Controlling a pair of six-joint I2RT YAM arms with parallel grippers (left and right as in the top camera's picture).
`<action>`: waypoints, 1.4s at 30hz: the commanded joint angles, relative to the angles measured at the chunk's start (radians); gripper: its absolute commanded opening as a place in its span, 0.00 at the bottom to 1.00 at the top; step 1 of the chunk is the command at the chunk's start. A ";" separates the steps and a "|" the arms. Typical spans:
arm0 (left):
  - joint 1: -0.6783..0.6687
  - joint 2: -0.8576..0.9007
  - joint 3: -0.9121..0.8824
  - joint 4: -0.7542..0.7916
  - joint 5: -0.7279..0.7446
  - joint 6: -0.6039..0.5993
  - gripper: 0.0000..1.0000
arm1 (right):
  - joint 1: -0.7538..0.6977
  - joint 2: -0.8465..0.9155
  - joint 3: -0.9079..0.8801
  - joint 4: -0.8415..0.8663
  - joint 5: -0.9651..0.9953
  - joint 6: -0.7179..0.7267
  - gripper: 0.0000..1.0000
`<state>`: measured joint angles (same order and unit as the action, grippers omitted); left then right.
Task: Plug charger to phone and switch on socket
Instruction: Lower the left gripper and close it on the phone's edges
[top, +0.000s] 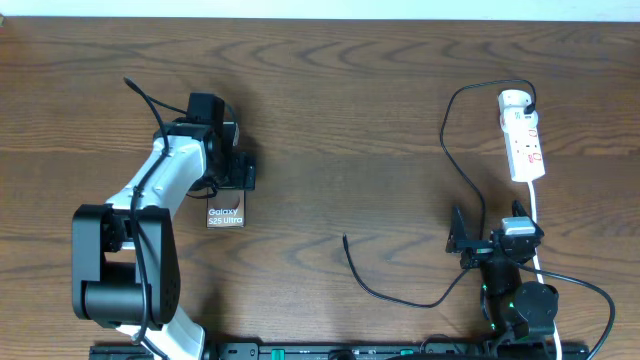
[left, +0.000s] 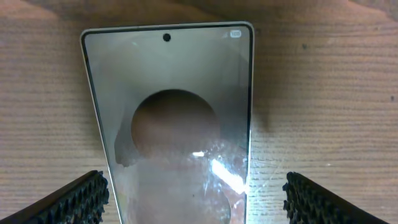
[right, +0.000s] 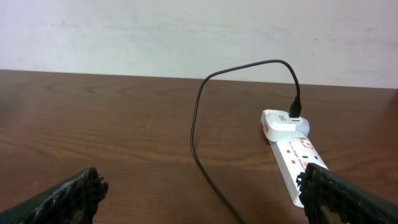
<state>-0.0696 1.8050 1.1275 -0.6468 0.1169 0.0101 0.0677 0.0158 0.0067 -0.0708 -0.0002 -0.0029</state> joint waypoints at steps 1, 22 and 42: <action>-0.002 0.005 -0.024 0.005 -0.027 0.020 0.89 | 0.003 -0.005 -0.001 -0.005 0.009 0.017 0.99; -0.002 0.005 -0.079 0.060 -0.039 0.019 0.89 | 0.003 -0.005 -0.001 -0.005 0.009 0.017 0.99; -0.002 0.005 -0.111 0.111 -0.043 0.023 0.89 | 0.003 -0.005 -0.001 -0.005 0.009 0.017 0.99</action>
<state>-0.0696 1.8050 1.0382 -0.5377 0.0971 0.0238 0.0677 0.0154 0.0067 -0.0708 -0.0002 -0.0029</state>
